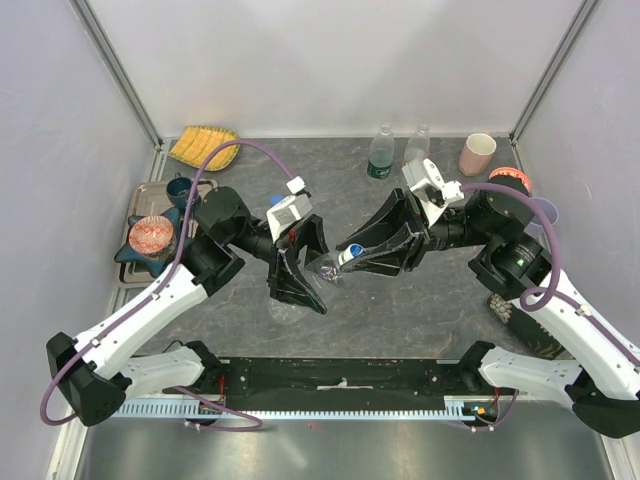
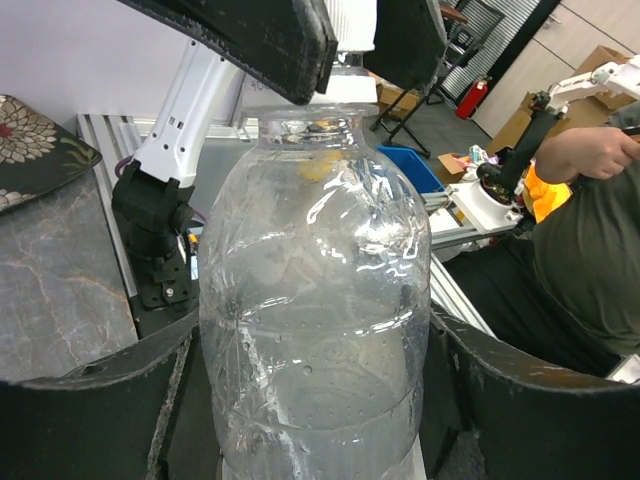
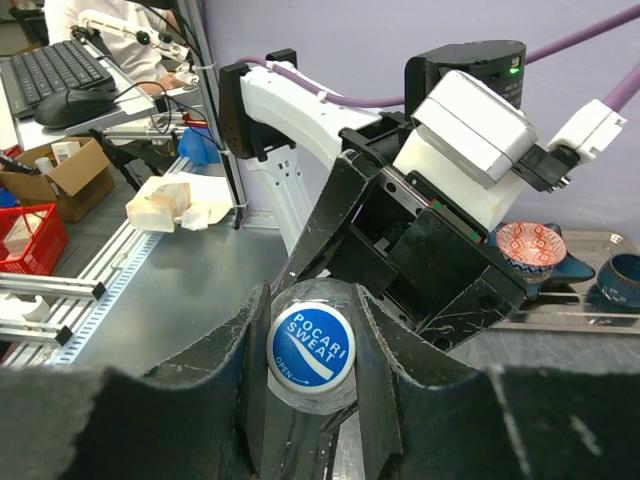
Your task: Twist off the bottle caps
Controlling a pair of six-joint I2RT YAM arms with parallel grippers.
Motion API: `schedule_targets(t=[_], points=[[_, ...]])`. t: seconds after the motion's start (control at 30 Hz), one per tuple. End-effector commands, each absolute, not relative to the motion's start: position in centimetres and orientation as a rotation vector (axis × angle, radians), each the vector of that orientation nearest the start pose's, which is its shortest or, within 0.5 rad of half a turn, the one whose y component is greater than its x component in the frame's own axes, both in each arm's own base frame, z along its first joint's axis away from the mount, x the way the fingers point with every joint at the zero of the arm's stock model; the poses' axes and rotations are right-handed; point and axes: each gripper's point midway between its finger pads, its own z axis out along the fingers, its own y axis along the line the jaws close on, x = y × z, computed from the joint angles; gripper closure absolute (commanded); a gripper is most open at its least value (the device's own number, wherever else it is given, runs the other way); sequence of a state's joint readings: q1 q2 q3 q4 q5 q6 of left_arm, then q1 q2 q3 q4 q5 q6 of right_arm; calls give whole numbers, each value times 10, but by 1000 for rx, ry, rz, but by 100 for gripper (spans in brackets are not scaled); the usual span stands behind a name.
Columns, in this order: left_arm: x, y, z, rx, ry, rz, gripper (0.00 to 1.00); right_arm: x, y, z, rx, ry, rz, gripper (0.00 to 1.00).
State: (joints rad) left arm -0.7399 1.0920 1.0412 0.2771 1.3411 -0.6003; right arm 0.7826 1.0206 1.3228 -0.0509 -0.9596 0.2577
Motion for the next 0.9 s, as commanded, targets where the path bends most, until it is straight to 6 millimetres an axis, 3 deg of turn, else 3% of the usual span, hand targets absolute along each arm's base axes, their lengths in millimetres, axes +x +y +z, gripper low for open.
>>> schedule_targets(t=[0.0,0.37,0.77,0.87], points=[[73,-293,410,-2109,-1732,2662,66,78,292,470,-1204,1115,1493,63],[77,-294,409,-2116,-1785,2657,65,102,297,486,-1061,1207,1436,42],[89,-300,405,-2114,-1896,2648,65,120,296,500,-949,1245,1375,2],[95,-302,405,-2108,-1950,2644,65,124,295,507,-911,1249,1369,2]])
